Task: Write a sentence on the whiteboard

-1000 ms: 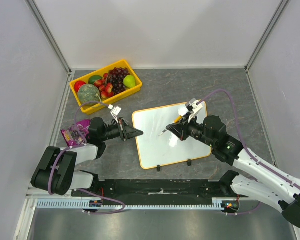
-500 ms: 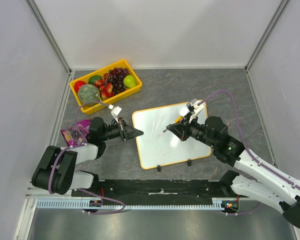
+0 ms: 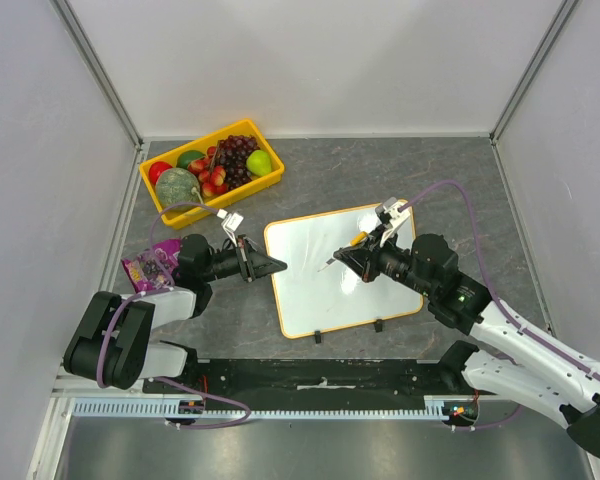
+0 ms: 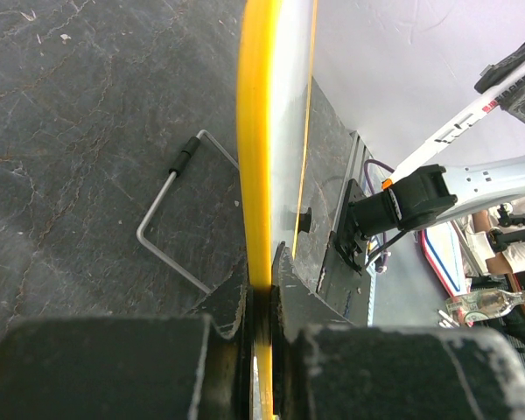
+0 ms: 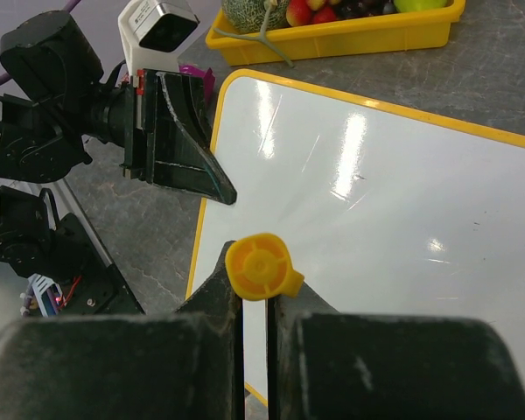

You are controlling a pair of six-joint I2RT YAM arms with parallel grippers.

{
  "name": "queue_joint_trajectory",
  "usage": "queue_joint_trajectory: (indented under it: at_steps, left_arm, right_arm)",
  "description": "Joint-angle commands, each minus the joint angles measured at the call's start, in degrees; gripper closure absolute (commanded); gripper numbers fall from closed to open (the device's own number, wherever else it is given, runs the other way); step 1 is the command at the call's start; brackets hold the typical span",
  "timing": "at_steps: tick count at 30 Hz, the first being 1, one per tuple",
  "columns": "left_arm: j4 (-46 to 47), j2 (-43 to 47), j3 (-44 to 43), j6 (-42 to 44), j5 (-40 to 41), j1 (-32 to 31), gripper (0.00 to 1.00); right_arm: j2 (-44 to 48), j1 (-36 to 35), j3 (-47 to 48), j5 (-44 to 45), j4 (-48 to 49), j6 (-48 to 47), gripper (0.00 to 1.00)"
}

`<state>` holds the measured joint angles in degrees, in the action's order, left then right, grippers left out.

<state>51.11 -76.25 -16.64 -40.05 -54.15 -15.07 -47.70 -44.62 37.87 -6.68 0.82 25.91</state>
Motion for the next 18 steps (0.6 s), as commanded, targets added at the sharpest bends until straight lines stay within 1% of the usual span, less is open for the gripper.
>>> queue_joint_trajectory:
  at_steps: [1, 12, 18]
  left_arm:
    - [-5.0, -1.6, 0.7, 10.6, -0.4, -0.6, 0.98]
    - [-4.9, -1.6, 0.8, 10.5, -0.3, -0.6, 0.98]
    - [-5.2, -1.7, 0.7, 10.4, -0.3, -0.6, 0.98]
  right_arm:
    - [1.0, -0.5, -0.2, 1.1, 1.4, -0.2, 1.0]
    - [-0.5, -1.8, 1.6, 1.8, 0.7, -2.2, 1.0]
    - [-1.8, -3.8, 2.4, 2.6, 1.7, -3.3, 1.0]
